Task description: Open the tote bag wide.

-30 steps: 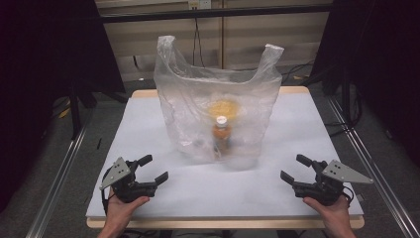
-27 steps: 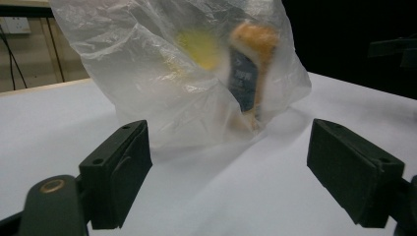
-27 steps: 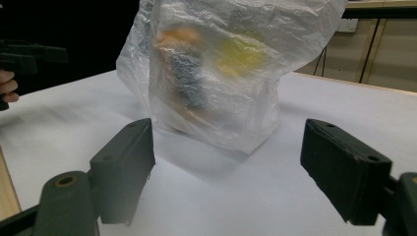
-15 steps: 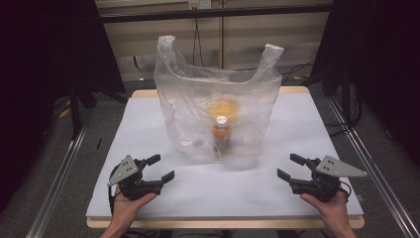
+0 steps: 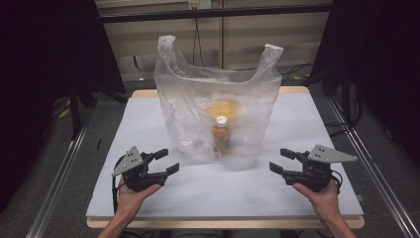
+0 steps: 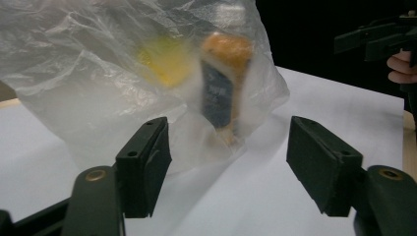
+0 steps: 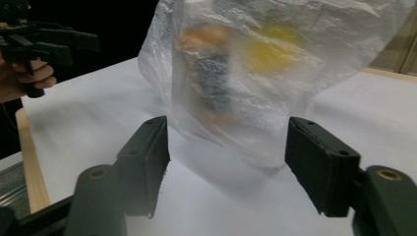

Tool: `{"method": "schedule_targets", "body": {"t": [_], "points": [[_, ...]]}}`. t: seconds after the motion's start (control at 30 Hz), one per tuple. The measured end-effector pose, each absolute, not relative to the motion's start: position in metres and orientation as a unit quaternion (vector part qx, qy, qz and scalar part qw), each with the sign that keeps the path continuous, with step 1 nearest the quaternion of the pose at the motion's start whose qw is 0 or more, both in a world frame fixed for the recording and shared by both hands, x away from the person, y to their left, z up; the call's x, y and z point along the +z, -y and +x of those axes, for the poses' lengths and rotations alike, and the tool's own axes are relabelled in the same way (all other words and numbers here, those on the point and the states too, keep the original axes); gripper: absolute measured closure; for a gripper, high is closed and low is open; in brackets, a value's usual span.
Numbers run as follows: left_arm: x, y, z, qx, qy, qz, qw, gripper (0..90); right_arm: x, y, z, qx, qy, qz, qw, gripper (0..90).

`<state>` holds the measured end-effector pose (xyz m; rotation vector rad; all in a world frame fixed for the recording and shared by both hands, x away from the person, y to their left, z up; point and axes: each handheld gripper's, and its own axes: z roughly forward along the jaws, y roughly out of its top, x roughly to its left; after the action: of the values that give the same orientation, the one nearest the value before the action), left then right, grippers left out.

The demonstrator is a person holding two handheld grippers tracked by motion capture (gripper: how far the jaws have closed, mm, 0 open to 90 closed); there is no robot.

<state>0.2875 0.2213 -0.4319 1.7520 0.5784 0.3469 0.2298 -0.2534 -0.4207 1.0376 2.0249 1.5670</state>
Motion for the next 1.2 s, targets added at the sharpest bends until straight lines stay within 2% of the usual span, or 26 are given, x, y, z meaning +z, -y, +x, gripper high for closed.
{"method": "schedule_targets", "body": {"t": [0.1,0.17,0.23,0.3,0.6,0.8,0.97,1.2], "points": [[-0.43,-0.217,0.292,0.146,-0.249,0.754,0.59,41.3,-0.417,0.246,0.239,0.566,-0.721,0.359,0.176,45.3],[-0.427,-0.214,0.295,0.13,-0.244,0.754,0.596,44.8,-0.416,0.244,0.241,0.571,-0.72,0.354,0.173,47.3],[-0.426,-0.211,0.297,0.131,-0.249,0.752,0.597,49.2,-0.413,0.239,0.249,0.577,-0.723,0.342,0.164,55.7],[-0.423,-0.21,0.301,0.127,-0.241,0.76,0.59,50.5,-0.412,0.237,0.252,0.578,-0.724,0.34,0.163,56.4],[-0.414,-0.197,0.313,0.101,-0.228,0.772,0.585,75.5,-0.402,0.227,0.279,0.592,-0.723,0.322,0.151,77.5],[-0.406,-0.189,0.324,0.079,-0.225,0.768,0.594,85.6,-0.398,0.226,0.295,0.6,-0.719,0.322,0.139,88.9],[-0.399,-0.179,0.332,0.093,-0.211,0.786,0.574,90.0,-0.391,0.222,0.305,0.6,-0.723,0.317,0.13,90.0],[-0.385,-0.171,0.346,0.089,-0.207,0.785,0.578,90.0,-0.382,0.215,0.317,0.595,-0.729,0.314,0.124,90.0]]}}
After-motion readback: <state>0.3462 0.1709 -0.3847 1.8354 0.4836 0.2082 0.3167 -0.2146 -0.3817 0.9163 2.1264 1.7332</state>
